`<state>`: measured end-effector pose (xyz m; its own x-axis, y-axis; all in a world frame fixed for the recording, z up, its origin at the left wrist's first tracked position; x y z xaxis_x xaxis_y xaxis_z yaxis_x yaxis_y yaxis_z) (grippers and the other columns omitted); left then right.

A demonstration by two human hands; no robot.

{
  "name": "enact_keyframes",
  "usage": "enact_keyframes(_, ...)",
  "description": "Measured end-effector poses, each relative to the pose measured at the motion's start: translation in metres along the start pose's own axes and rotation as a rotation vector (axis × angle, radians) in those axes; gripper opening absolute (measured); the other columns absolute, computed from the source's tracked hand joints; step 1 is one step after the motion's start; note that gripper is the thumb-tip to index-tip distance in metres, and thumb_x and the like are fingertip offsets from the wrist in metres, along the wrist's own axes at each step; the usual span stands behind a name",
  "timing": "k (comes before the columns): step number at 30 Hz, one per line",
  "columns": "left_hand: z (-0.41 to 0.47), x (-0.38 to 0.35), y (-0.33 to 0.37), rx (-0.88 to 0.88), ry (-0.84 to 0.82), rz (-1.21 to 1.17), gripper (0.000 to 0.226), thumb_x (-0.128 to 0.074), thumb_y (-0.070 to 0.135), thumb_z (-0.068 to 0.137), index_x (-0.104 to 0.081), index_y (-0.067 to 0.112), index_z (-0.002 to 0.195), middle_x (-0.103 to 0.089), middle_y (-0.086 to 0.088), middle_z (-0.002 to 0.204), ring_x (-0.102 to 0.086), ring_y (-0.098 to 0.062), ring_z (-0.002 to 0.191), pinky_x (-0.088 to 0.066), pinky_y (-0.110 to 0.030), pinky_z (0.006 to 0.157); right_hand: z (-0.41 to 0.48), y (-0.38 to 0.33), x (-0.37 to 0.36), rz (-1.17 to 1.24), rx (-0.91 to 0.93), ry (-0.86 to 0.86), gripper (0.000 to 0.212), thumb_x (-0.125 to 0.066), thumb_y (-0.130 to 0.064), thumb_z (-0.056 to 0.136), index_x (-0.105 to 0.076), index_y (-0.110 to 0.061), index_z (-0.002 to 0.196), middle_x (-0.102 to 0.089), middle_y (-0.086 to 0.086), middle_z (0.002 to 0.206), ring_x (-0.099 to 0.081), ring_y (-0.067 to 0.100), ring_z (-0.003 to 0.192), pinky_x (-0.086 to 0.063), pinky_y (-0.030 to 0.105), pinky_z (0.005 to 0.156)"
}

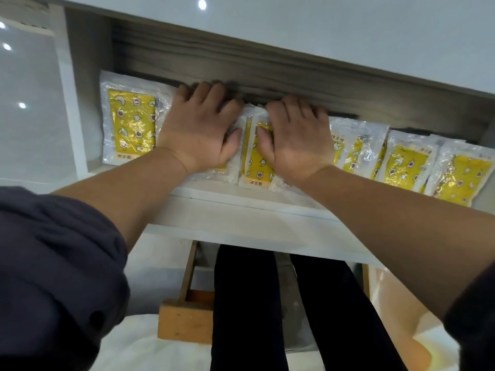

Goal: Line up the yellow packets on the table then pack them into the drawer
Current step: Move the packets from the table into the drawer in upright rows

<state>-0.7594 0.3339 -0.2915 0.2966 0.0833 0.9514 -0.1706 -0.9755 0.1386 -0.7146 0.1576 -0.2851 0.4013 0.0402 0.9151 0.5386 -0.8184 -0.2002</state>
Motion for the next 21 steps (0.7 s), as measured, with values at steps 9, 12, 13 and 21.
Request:
enact_keyframes(9,-0.006,0.018,0.009,0.106,-0.068,0.030,0.054,-0.033,0.036,0.089,-0.045,0.010,0.135,-0.051,-0.019,0.129,-0.047,-0.039,0.112,-0.032,-0.057,0.100,-0.012,0.007,0.019,0.126,0.026,-0.055,0.056,-0.029,-0.044,0.094,-0.044,-0.013,0.138,-0.051,0.011,0.133,-0.048,0.033,0.118,-0.033,0.046,0.097)
enact_keyframes(12,-0.007,0.028,0.021,0.181,-0.014,0.007,0.054,-0.036,0.033,0.088,-0.047,0.012,0.137,-0.053,-0.017,0.129,-0.046,-0.039,0.121,-0.020,-0.063,0.111,-0.026,0.030,0.032,0.110,0.035,-0.043,0.058,-0.029,-0.046,0.095,-0.040,-0.013,0.142,-0.045,0.010,0.142,-0.044,0.034,0.125,-0.024,0.050,0.108)
enact_keyframes(13,-0.005,0.033,0.026,0.198,0.003,-0.014,0.054,-0.036,0.032,0.087,-0.049,0.011,0.135,-0.054,-0.018,0.127,-0.047,-0.039,0.121,-0.020,-0.063,0.111,-0.030,0.040,0.035,0.104,0.011,-0.053,0.059,-0.028,-0.047,0.095,-0.039,-0.014,0.143,-0.044,0.010,0.143,-0.042,0.035,0.127,-0.022,0.051,0.110)
enact_keyframes(21,0.040,0.025,0.080,0.069,-0.088,-0.093,0.058,-0.027,0.047,0.089,-0.054,0.010,0.124,-0.055,-0.016,0.121,-0.050,-0.035,0.109,-0.038,-0.047,0.091,-0.047,0.089,0.021,0.100,-0.209,-0.076,0.049,-0.032,-0.046,0.093,-0.051,-0.014,0.124,-0.052,0.013,0.125,-0.043,0.033,0.118,-0.031,0.045,0.098)
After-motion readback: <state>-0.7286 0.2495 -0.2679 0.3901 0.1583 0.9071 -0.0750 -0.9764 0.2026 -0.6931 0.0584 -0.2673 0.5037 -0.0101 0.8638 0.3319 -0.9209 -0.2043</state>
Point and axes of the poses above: each hand's wrist, its own z-axis towards the middle knuckle, its own x-axis out of the back of the hand, y = z × x, the point moved 1 cm from there along z, towards the middle knuckle
